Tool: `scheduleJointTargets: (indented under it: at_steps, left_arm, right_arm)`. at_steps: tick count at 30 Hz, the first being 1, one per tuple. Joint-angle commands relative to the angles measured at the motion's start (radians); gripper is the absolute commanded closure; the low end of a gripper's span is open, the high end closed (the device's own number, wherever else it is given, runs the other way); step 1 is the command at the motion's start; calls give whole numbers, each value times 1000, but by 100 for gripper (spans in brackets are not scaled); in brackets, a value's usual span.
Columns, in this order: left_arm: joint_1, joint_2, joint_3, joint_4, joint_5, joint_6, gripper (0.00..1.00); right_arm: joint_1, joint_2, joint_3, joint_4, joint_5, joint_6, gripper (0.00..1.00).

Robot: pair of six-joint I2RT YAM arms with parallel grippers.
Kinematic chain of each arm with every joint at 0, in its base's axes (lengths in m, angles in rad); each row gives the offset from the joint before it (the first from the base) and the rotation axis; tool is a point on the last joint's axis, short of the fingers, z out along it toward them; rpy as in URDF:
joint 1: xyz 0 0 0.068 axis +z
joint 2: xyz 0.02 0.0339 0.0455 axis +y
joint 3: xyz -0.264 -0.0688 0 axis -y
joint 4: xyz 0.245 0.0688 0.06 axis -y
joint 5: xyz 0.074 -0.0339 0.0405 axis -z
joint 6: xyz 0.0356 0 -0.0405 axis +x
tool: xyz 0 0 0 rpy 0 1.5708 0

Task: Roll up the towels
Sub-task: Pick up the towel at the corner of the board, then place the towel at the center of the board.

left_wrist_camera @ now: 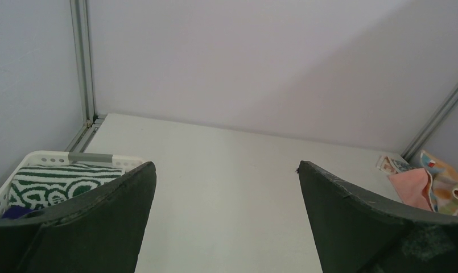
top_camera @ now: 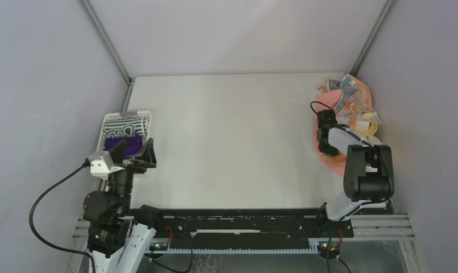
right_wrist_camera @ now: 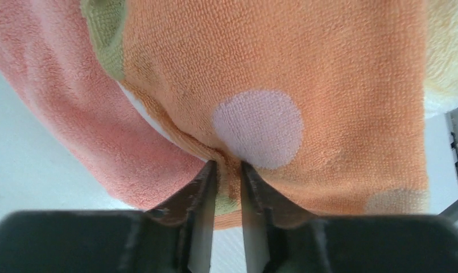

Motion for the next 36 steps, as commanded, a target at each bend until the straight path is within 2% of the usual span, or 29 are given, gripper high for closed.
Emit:
scheduleJointTargets:
  at_steps: [1, 5, 11, 16, 20, 26, 30, 32, 36]
  left_arm:
    - [-10, -6, -23, 22, 5, 26, 0]
    - [-8, -5, -23, 22, 5, 26, 0]
    - [-9, -7, -23, 22, 3, 27, 0]
    - [-9, -6, -22, 22, 4, 28, 0]
    - [-10, -3, -22, 22, 5, 28, 0]
    - [-9, -3, -22, 21, -1, 29, 0]
    - [-9, -2, -21, 19, -1, 29, 0]
    - [-8, -3, -21, 17, -1, 29, 0]
    - [-9, 5, -20, 14, 0, 29, 0]
  right_arm:
    - [-12, -76, 20, 16, 15, -2, 85]
    - [-22, -169, 30, -8, 36, -2, 100]
    - [-30, -311, 121, -50, 28, -45, 100]
    - [28, -428, 298, -3, -105, -122, 100]
    - [168, -446, 483, 87, -270, -172, 100]
    - [481, -375, 692, 209, -396, -229, 100]
    - [648, -319, 720, 305, -506, -223, 100]
    - [720, -293, 703, 349, -507, -226, 100]
    - [770, -248, 604, 384, -477, -181, 100]
